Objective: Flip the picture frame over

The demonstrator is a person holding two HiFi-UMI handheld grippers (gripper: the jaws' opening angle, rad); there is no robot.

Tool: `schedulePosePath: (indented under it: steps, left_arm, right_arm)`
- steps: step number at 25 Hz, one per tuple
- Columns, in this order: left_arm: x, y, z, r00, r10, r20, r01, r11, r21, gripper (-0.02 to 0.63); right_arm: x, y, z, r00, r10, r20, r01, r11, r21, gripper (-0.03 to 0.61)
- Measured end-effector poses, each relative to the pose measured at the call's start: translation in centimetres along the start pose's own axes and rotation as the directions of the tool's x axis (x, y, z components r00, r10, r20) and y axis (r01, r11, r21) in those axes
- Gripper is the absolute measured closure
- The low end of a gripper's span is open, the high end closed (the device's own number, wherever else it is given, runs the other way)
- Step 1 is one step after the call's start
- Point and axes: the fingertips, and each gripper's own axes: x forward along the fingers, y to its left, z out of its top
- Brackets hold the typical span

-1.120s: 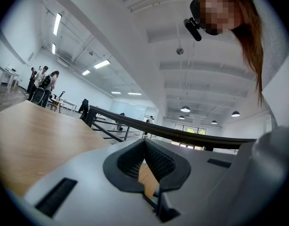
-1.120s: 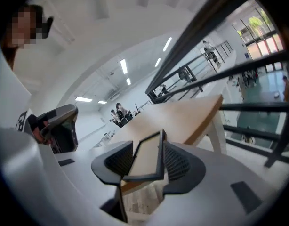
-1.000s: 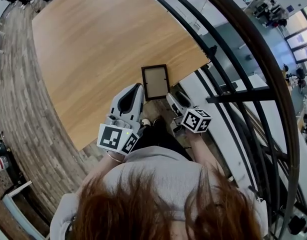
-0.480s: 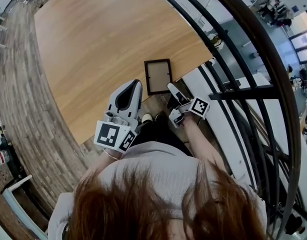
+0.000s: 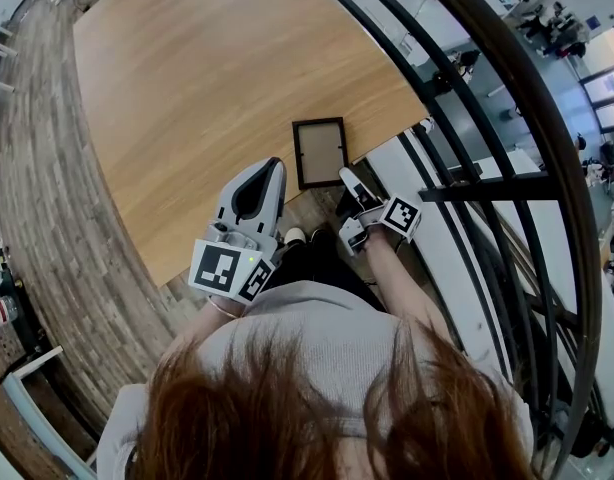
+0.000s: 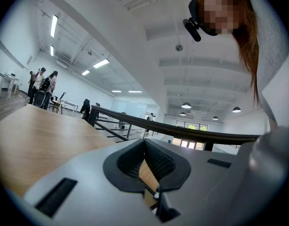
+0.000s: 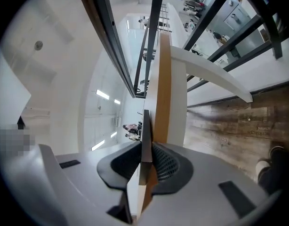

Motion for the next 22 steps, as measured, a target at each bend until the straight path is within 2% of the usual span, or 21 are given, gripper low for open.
schedulePosePath:
  steps: [3,8,13,17,19,22]
  left_arm:
    - [0.2,-0.1,-0.2,1.0,0.0,0.0,0.0,1.0,0.0,0.607]
    - [0.0,0.0,0.0,1.0,-0.003,0.005,0.003,1.0,-0.001,0.607]
    - [-0.1,0.1,0.0,1.0,0.0,0.008,0.0,1.0,-0.003,0.607]
    - [-0.1,0.2,-0.1,1.0,0.006,0.013,-0.006,1.0,-0.004,0.607]
    - [-0.1,0.2,-0.1,1.0,0.01,0.016,-0.01,1.0,-0.005,0.607]
    - [-0.3,0.4,-0.2,1.0,0.017,0.019,-0.017,1.0,-0.007,0.607]
  right_arm:
    - [-0.2,0.1,0.2,1.0,0.003,0.006,-0.003,1.0,-0.008,0.492]
    - [-0.3,0.7,0.6,0.999,0.017,0.052,-0.02,0.998,0.055,0.494]
    - [-0.2,1.7,1.2,0.998,0.017,0.06,-0.019,1.0,0.024,0.494]
    - [-0.4,2.4,2.2,0.995,0.017,0.1,-0.022,0.999,0.046,0.494]
    - [-0.4,3.4,3.0,0.994,0.025,0.104,-0.026,1.0,0.009,0.494]
    - [-0.2,5.3,4.1,0.995,0.03,0.092,-0.02,0.994,-0.103,0.494]
